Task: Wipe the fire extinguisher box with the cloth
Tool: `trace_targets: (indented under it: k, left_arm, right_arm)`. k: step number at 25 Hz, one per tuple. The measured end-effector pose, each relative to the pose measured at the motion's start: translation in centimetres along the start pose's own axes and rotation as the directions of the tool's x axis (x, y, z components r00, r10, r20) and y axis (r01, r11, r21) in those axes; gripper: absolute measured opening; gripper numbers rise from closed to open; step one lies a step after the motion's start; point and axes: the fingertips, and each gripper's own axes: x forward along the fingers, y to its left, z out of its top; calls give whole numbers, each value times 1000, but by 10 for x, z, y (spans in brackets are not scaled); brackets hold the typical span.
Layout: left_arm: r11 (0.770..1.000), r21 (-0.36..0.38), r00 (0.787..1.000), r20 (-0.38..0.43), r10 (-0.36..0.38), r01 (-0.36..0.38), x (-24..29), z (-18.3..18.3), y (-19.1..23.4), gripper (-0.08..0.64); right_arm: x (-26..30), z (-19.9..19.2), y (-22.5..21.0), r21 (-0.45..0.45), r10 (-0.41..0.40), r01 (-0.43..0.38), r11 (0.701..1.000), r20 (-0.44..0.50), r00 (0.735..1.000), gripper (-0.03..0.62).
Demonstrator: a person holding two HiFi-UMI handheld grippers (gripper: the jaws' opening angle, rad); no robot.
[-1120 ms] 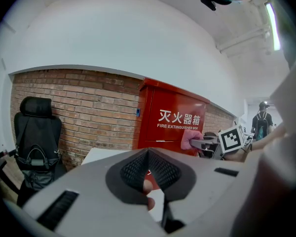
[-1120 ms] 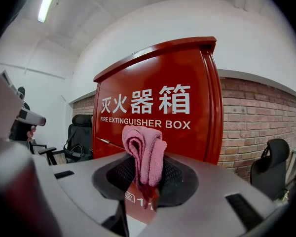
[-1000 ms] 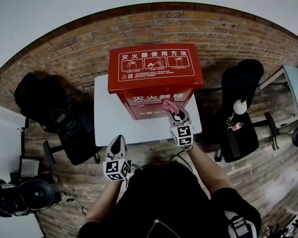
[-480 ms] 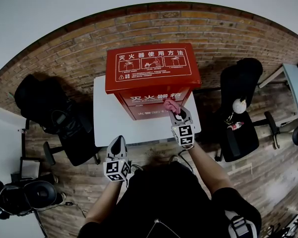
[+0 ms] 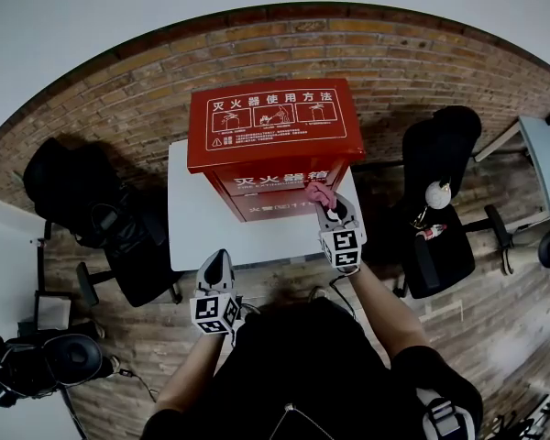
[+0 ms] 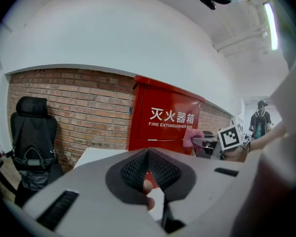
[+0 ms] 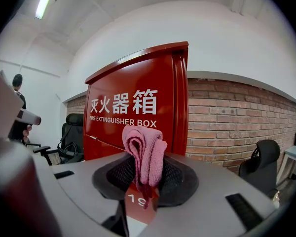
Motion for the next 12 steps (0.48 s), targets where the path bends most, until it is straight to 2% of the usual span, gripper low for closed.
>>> trace_targets:
  k: [12]
  left_arm:
    - [1000,1,1000,-10,-30,30,11,-3,-17,18]
  right_arm:
    - [-11,-7,-31,-3,-49,49,999,-12,999,114]
